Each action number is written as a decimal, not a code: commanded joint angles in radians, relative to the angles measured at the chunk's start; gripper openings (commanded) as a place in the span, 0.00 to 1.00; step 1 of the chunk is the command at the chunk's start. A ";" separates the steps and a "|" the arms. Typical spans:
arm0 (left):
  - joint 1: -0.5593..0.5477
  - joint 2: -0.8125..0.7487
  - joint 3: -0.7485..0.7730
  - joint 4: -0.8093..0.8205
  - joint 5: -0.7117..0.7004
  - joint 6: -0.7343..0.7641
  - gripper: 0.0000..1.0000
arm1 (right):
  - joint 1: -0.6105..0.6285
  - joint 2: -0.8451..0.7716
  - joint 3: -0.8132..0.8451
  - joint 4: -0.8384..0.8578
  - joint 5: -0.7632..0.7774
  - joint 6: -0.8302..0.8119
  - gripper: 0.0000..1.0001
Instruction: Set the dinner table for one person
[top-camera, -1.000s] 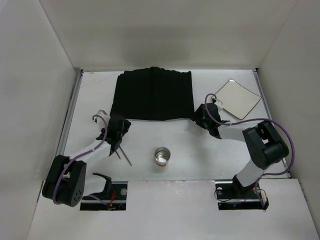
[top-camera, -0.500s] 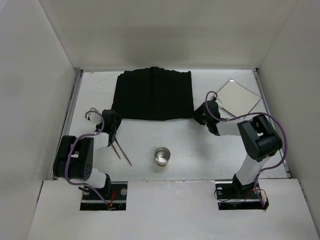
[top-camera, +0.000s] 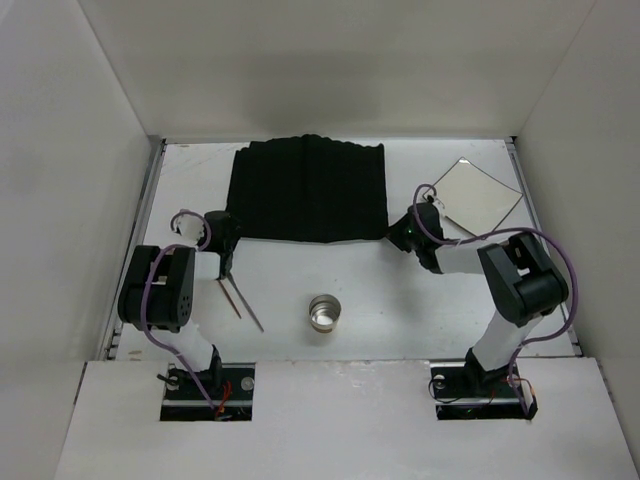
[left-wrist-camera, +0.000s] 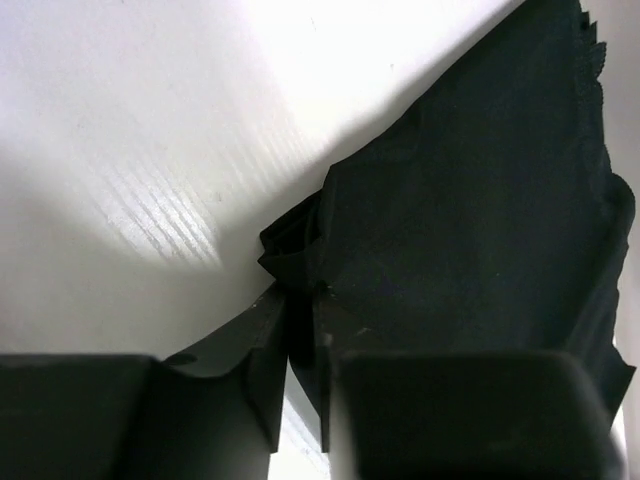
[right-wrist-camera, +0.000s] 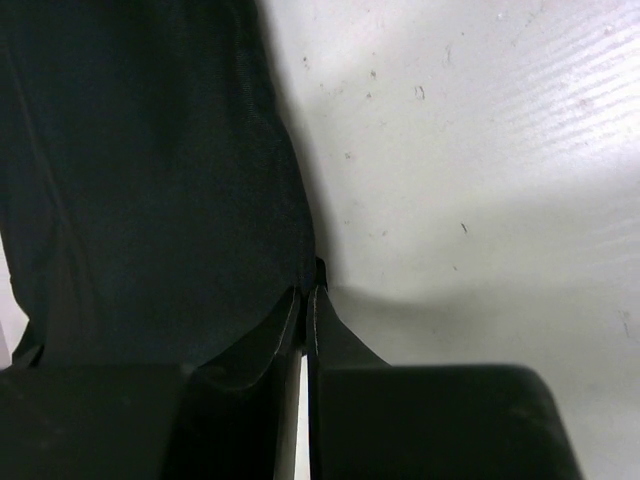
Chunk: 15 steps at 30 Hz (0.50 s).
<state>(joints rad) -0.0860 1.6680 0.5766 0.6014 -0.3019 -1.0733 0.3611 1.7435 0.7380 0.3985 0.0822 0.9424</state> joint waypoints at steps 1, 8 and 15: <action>-0.016 -0.004 -0.026 -0.055 0.009 0.019 0.09 | -0.009 -0.076 -0.035 0.028 -0.007 -0.004 0.06; -0.019 -0.161 -0.171 -0.083 0.040 0.045 0.06 | -0.044 -0.277 -0.158 -0.030 0.001 -0.016 0.04; -0.142 -0.555 -0.317 -0.296 0.006 0.064 0.06 | -0.086 -0.444 -0.285 -0.079 0.005 -0.013 0.04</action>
<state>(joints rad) -0.1936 1.2552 0.3042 0.4473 -0.2474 -1.0443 0.3027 1.3537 0.4931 0.3424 0.0540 0.9375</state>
